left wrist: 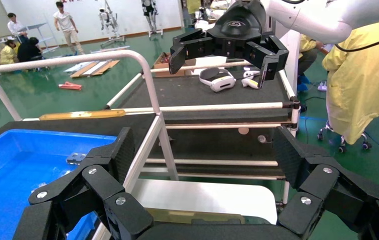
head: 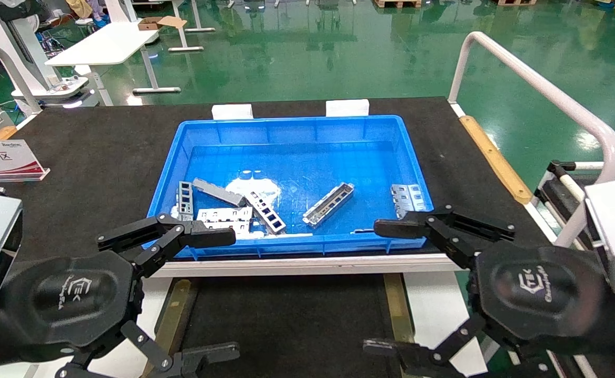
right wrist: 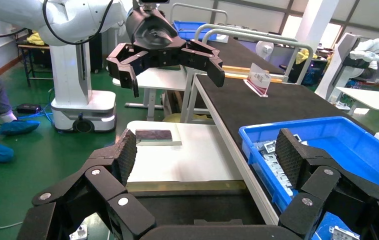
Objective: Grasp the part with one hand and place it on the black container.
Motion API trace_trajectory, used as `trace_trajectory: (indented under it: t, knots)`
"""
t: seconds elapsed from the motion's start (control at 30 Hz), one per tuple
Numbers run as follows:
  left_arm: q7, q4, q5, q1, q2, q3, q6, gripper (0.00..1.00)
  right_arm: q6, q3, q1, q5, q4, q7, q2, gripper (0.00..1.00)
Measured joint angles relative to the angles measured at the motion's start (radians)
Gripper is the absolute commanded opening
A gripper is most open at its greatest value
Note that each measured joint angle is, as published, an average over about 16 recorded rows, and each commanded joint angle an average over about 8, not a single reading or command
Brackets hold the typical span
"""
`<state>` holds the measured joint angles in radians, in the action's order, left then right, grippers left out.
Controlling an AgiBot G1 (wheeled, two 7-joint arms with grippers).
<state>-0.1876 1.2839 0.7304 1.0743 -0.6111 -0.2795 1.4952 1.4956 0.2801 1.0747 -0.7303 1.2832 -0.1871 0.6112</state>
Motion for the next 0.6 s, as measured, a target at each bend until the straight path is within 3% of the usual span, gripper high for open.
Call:
trace_trajectory:
  t: [0.6]
  knots:
    - [0.000,0.000,0.000,0.000,0.000,0.000,0.000,1.00,0.000,0.000,0.000,0.000,0.000,0.000,0.000,1.00]
